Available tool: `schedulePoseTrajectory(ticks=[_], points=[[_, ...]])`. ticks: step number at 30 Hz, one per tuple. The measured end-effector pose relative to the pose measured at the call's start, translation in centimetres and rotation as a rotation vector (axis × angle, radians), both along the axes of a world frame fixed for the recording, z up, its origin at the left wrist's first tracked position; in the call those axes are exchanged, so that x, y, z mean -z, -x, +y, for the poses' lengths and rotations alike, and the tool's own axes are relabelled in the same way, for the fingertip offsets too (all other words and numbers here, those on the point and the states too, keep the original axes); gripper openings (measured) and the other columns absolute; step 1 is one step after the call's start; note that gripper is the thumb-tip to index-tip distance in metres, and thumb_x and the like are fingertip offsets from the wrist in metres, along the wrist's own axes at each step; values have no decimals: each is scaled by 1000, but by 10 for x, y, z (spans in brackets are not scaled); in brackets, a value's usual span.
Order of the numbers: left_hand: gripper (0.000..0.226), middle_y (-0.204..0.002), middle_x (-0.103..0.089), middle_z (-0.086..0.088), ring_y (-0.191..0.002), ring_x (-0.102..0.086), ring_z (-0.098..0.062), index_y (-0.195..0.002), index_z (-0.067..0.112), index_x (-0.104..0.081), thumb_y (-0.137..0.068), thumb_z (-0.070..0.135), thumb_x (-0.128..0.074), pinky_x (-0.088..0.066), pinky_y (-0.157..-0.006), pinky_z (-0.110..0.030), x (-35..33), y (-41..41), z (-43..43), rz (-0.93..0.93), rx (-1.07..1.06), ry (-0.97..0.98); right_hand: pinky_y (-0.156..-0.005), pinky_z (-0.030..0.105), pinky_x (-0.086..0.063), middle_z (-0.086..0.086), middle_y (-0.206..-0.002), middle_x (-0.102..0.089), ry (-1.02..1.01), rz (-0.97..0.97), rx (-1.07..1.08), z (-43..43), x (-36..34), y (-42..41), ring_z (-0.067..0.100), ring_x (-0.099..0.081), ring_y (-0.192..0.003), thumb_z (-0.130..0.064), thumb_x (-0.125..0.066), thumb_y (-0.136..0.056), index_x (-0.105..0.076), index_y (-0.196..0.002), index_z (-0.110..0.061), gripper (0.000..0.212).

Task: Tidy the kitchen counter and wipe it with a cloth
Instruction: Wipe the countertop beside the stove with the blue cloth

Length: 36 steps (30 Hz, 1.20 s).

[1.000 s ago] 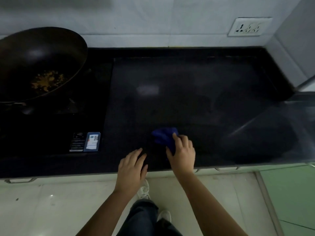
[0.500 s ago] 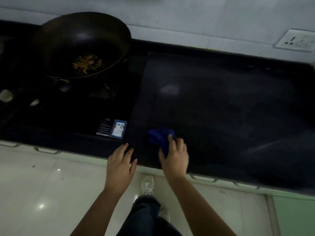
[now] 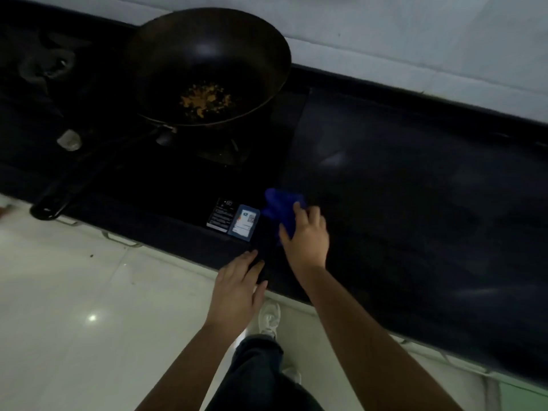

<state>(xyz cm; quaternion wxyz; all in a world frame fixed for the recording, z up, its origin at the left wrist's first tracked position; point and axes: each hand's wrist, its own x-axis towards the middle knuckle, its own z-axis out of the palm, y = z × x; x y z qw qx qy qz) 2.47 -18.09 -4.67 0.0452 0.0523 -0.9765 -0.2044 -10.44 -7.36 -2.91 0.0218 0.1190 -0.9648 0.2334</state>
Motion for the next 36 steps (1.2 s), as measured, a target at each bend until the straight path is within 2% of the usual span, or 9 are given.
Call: schedulePoseTrajectory(ticks=[6, 9, 14, 17, 20, 23, 25, 31, 36], points=[[43, -118, -63, -10, -110, -45, -19, -107, 11, -64, -92, 37, -34, -50, -85, -39, -13, 28, 14, 25, 37, -5, -63, 39, -54, 18, -101, -63, -46, 30, -105, 71, -4, 17, 36, -63, -86, -25, -72, -71, -60, -117, -7, 51], [59, -119, -63, -9, -112, -45, -19, -108, 11, -64, -96, 45, -16, -50, -86, -41, -17, 65, 34, 5, 159, -27, -74, 42, -52, 19, -111, -58, -5, 1, 245, 156, -7, 37, 38, -59, -97, -19, -70, -75, -56, -123, -8, 51], [41, -117, -64, -8, -108, -61, -25, -106, 12, -65, -85, 35, -38, -52, -84, -39, -27, 123, 83, 6, 422, 30, -91, 48, -43, 20, -127, -47, 49, -63, 928, 273, -16, 29, 40, -47, -115, -24, -62, -83, -47, -131, -10, 52], [35, -118, -64, -7, -109, -61, -23, -108, 12, -65, -85, 32, -47, -52, -85, -38, -31, 140, 110, -10, 505, 37, -90, 48, -42, 24, -124, -46, 64, -48, 1102, 267, -14, 15, 43, -46, -114, -21, -63, -81, -48, -129, -7, 52], [30, -117, -64, -8, -107, -62, -24, -106, 11, -65, -80, 24, -65, -53, -82, -38, -30, 146, 131, -37, 500, 28, -78, 46, -50, 24, -113, -56, 39, 6, 797, 224, -4, 4, 43, -56, -98, -16, -72, -70, -55, -122, -5, 55], [35, -114, -66, -7, -101, -64, -24, -103, 12, -67, -82, 31, -46, -54, -77, -36, -35, 145, 143, -62, 480, 61, -67, 41, -55, 15, -104, -64, -50, 22, 409, 216, 0, 10, 34, -63, -87, -22, -76, -65, -59, -117, -8, 56], [41, -113, -66, -7, -100, -65, -23, -102, 12, -67, -82, 34, -39, -54, -77, -36, -39, 142, 148, -89, 445, 73, -66, 41, -54, 14, -105, -64, -95, -1, 317, 243, -4, 26, 35, -63, -87, -26, -73, -68, -59, -118, -9, 54], [46, -115, -65, -6, -101, -64, -24, -104, 12, -67, -82, 37, -35, -52, -81, -40, -46, 117, 165, -132, 275, 102, -89, 42, -46, 12, -129, -47, -19, -184, 629, 342, -28, 48, 30, -49, -114, -25, -62, -83, -39, -136, -14, 58], [53, -119, -63, -8, -105, -61, -27, -108, 10, -65, -82, 40, -30, -50, -86, -43, -52, 98, 201, -140, 128, 33, -79, 45, -50, 18, -120, -53, 0, -195, 532, 341, -23, 6, 37, -55, -104, -21, -71, -74, -48, -129, -7, 61]])
